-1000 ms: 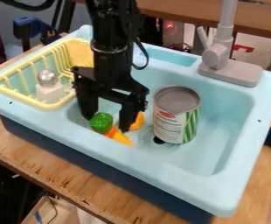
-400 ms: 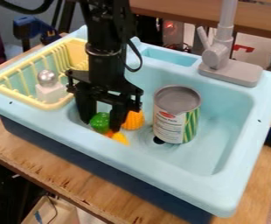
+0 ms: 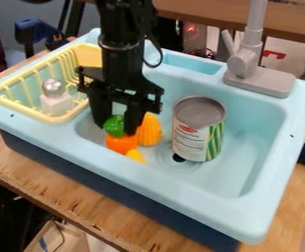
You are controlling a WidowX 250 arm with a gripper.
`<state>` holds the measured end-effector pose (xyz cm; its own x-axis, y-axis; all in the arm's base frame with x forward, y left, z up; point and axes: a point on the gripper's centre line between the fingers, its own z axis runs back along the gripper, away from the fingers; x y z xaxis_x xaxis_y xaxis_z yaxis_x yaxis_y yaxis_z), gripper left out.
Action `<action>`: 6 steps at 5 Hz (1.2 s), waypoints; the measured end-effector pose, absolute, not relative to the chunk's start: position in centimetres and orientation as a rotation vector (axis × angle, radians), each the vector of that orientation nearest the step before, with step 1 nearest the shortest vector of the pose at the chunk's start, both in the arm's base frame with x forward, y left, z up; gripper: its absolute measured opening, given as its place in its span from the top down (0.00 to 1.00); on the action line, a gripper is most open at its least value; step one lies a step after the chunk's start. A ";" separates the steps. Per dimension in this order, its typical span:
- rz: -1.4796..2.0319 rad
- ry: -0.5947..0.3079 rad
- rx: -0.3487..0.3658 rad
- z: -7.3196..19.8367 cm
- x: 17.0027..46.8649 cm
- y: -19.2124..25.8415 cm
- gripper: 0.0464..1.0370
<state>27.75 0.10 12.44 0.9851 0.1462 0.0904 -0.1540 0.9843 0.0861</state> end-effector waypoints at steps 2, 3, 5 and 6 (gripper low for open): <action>0.179 -0.266 0.084 20.5 29.6 -1.4 0.43; 0.236 -0.245 0.102 22.7 29.1 -0.6 0.43; 0.376 -0.216 0.142 22.4 29.2 4.2 0.43; 0.407 -0.213 0.182 22.4 28.9 6.3 0.43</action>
